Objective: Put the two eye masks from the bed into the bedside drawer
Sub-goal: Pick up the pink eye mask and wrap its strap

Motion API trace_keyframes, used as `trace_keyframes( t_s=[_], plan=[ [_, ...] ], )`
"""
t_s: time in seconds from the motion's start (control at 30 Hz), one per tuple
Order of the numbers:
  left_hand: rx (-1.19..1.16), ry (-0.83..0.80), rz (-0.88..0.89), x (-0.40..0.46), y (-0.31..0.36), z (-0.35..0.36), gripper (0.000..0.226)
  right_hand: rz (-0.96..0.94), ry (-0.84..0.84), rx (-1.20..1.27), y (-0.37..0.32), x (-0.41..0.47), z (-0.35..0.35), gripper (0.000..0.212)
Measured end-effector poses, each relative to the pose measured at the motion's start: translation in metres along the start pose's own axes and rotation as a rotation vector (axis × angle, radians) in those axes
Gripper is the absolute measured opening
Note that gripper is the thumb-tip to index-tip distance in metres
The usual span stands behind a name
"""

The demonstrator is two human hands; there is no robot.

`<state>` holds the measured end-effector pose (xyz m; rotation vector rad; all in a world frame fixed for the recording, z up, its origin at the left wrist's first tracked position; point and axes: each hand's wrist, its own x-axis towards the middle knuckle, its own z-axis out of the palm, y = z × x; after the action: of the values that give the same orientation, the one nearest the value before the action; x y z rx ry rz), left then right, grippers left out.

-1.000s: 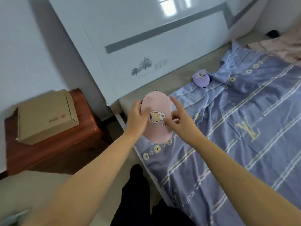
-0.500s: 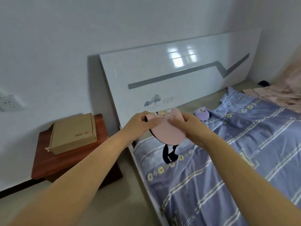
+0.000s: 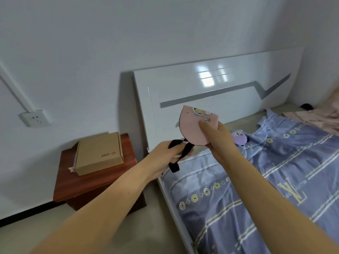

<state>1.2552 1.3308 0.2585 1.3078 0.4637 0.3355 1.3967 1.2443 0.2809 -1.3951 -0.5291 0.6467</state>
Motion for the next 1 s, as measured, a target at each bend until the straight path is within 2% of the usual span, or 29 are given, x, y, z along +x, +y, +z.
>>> trace_keyframes(
  t_s=[0.07, 0.1, 0.17, 0.2, 0.27, 0.33, 0.4, 0.43, 0.47, 0.53, 0.57, 0.6, 0.67, 0.73, 0.8, 0.83, 0.9, 1.0],
  plan=[
    [-0.263, 0.136, 0.009, 0.002, 0.005, -0.003, 0.021, -0.010, 0.072, -0.086, 0.002, 0.000, 0.003, 0.006],
    [-0.454, 0.146, 0.006, 0.001, 0.011, -0.003, 0.022, -0.013, 0.112, -0.135, 0.004, 0.001, 0.003, 0.007],
    [-0.830, 0.046, 0.040, -0.005, 0.021, -0.007, 0.020, 0.001, 0.163, -0.209, 0.007, 0.000, 0.002, 0.009],
    [-0.937, -0.015, 0.063, -0.009, 0.026, -0.007, 0.020, 0.013, 0.168, -0.207, 0.009, -0.001, 0.001, 0.011],
    [-0.978, -0.208, 0.013, -0.018, 0.031, -0.004, 0.017, 0.021, 0.168, -0.149, 0.011, -0.004, 0.000, 0.014],
    [-0.724, -0.454, -0.178, -0.026, 0.024, 0.007, 0.013, -0.001, 0.206, -0.166, 0.006, -0.004, 0.001, 0.007],
    [-0.203, -0.635, -0.372, -0.027, 0.002, 0.017, 0.027, -0.070, 0.235, -0.259, -0.002, -0.005, 0.005, 0.009],
    [0.041, -0.598, -0.445, -0.024, -0.010, 0.021, 0.036, -0.129, 0.224, -0.317, -0.005, -0.006, 0.007, 0.015],
    [0.193, -0.479, -0.495, -0.021, -0.018, 0.024, 0.040, -0.187, 0.206, -0.377, -0.007, -0.009, 0.010, 0.017],
    [0.251, -0.119, -0.476, -0.005, -0.028, 0.020, 0.031, -0.249, 0.206, -0.426, -0.006, -0.016, 0.014, 0.012],
    [0.249, 0.059, -0.425, 0.004, -0.026, 0.014, 0.029, -0.243, 0.235, -0.397, -0.003, -0.019, 0.015, 0.011],
    [0.297, 0.194, -0.342, 0.011, -0.022, 0.007, 0.037, -0.225, 0.271, -0.350, -0.001, -0.020, 0.015, 0.012],
    [0.418, 0.349, -0.109, 0.019, -0.014, 0.001, 0.071, -0.155, 0.332, -0.232, 0.003, -0.020, 0.014, 0.017],
    [0.519, 0.440, 0.260, 0.015, 0.000, 0.005, 0.090, -0.051, 0.296, -0.025, 0.002, -0.017, 0.011, 0.010],
    [0.787, 0.344, 0.602, 0.009, 0.014, 0.013, 0.086, 0.101, 0.174, 0.169, -0.002, -0.012, 0.006, 0.012],
    [0.958, 0.242, 0.693, 0.009, 0.018, 0.015, 0.078, 0.180, 0.116, 0.183, -0.004, -0.011, 0.003, 0.008],
    [1.211, 0.091, 0.742, 0.009, 0.026, 0.014, 0.066, 0.298, -0.021, 0.091, -0.007, -0.010, -0.009, 0.003],
    [1.224, 0.046, 0.833, 0.003, 0.037, 0.005, 0.045, 0.324, -0.278, -0.161, -0.011, -0.011, -0.026, 0.020]
  ],
)
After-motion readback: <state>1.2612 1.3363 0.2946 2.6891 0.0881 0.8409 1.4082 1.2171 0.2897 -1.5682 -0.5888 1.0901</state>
